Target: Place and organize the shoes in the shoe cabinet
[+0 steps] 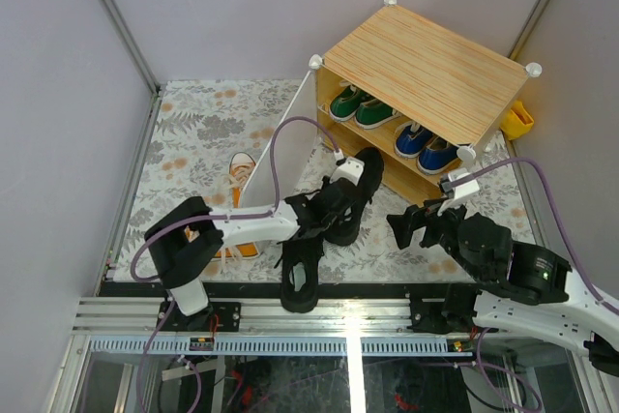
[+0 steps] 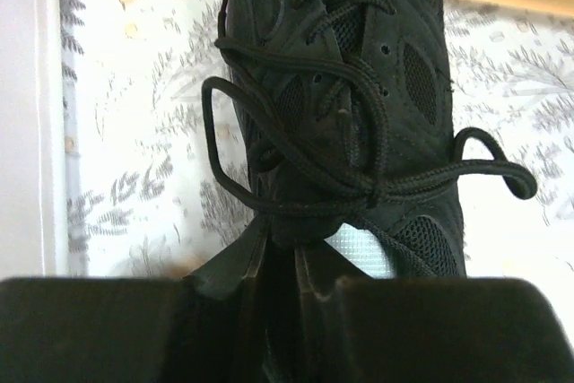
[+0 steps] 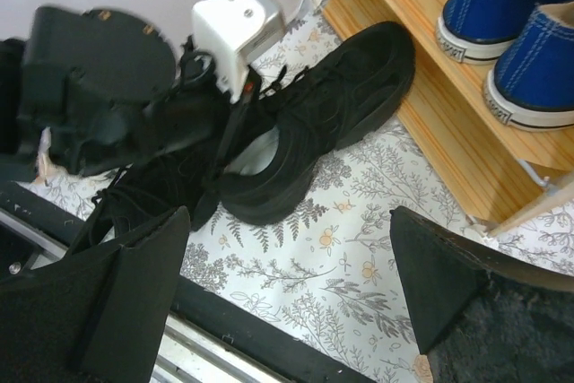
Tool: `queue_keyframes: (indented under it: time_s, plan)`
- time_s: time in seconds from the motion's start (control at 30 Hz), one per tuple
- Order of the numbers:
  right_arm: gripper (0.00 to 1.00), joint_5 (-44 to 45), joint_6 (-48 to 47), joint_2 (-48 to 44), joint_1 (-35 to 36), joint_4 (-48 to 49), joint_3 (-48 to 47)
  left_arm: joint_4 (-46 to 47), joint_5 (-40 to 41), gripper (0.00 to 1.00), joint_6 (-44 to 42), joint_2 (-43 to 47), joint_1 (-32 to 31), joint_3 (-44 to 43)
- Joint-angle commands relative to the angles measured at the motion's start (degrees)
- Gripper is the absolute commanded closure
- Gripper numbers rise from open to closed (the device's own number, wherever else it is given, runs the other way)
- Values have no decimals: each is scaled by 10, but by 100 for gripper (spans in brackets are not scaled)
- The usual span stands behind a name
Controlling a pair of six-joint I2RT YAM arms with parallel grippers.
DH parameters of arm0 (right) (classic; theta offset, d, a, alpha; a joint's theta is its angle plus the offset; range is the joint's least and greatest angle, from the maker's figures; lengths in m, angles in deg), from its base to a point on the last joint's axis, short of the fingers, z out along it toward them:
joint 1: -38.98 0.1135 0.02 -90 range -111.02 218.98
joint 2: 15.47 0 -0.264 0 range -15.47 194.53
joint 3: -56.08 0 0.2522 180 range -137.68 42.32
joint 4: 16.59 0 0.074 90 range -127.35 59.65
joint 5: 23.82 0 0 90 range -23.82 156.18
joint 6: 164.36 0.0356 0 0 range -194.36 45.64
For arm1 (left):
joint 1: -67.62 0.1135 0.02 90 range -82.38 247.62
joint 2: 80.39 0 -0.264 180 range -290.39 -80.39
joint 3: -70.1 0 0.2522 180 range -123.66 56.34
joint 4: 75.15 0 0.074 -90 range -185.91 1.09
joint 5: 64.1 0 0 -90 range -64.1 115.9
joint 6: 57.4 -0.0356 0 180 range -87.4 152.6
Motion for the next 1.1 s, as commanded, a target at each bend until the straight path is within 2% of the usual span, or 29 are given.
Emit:
queue_keyframes:
  time_s: [0.0,0.17,0.2,0.27,0.37,0.43,0.6,0.77,0.9,1.07]
  plan:
    - [1,-14,14,9,1,40,6,124,-12,85,-73,-35,36,-58]
    - [1,-27,18,3,1,33,12,89,-41,31,-108,-68,62,-119]
    - [0,-32,14,4,1,30,13,85,-43,24,-110,-66,63,-120]
    - [0,-34,10,5,1,21,15,76,-45,14,-101,-51,62,-114]
    - [1,-35,4,5,2,12,17,38,-50,8,-70,-12,60,-107]
    - [1,-37,0,1,2,11,17,-2,-45,0,-45,19,53,-107]
    - [0,-32,-5,7,1,-3,15,-117,-49,0,-2,100,14,-117]
    - [0,-76,-40,43,1,22,20,-202,-55,0,56,200,-2,-120]
    - [1,-125,-70,104,2,50,0,-211,-80,0,66,300,-3,-122]
    - [0,-131,-76,210,0,80,-29,-282,-107,0,63,368,-3,-201]
